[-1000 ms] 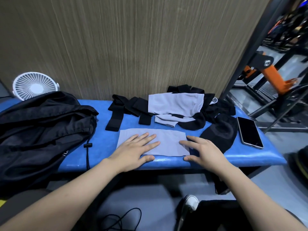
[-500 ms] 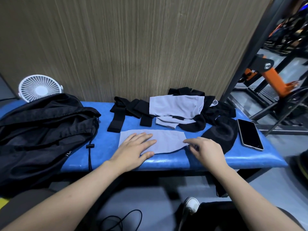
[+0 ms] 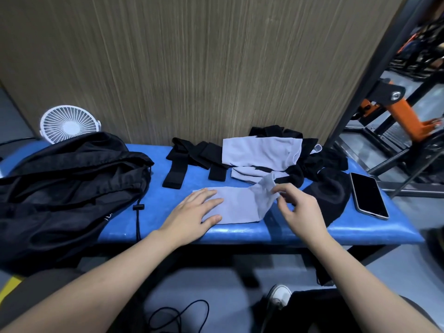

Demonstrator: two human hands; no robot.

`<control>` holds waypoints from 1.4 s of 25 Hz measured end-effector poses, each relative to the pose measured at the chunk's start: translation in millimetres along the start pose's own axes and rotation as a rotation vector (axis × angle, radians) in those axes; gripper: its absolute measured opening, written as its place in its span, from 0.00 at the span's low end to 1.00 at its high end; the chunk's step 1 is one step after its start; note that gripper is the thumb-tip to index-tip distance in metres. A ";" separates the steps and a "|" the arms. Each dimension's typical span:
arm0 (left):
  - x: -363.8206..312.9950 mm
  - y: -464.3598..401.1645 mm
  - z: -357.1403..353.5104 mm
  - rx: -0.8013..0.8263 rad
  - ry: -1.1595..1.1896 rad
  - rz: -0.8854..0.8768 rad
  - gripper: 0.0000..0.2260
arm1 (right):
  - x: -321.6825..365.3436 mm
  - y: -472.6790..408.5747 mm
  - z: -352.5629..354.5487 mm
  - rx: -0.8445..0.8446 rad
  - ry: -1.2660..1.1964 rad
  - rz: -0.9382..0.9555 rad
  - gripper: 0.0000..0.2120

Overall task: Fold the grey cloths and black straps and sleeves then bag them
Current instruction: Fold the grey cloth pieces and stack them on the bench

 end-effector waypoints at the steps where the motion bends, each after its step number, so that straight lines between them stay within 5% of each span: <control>1: -0.3 -0.4 1.1 -0.016 0.043 0.003 0.23 | 6.9 0.3 -5.2 0.013 -0.002 0.047 0.12; 6: -2.9 0.8 11.0 -0.081 0.264 0.018 0.22 | 41.3 -0.6 -43.5 0.091 -0.014 0.170 0.10; 12: 2.4 5.0 14.6 -0.049 0.488 0.058 0.48 | 70.5 3.6 -86.6 0.222 0.069 0.317 0.10; 15: 4.1 6.2 13.6 0.006 0.460 0.049 0.51 | 75.2 8.0 -102.4 0.269 0.134 0.368 0.11; 20: 12.3 6.0 5.9 0.107 0.133 0.071 0.41 | 66.5 6.2 -112.9 0.408 -0.009 0.262 0.12; 25: 13.3 5.0 9.1 0.093 0.061 0.045 0.35 | 49.4 -5.9 -91.0 0.263 0.030 0.248 0.11; 29: 6.0 2.6 23.2 -0.056 0.100 -0.006 0.21 | 24.7 -14.7 -87.9 0.308 0.163 0.139 0.21; 35: 13.5 0.2 23.6 -0.260 0.411 0.236 0.08 | 17.9 -10.9 -93.0 0.383 0.223 0.059 0.27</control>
Point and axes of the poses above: each hand's wrist, its own y-axis away from the middle knuckle, its own z-axis out of the back of the hand, x = y × z, the point moved 6 cm from there along -y, towards the middle knuckle, and after that the axes turned 8 degrees about -z, right-handed, at the moved point
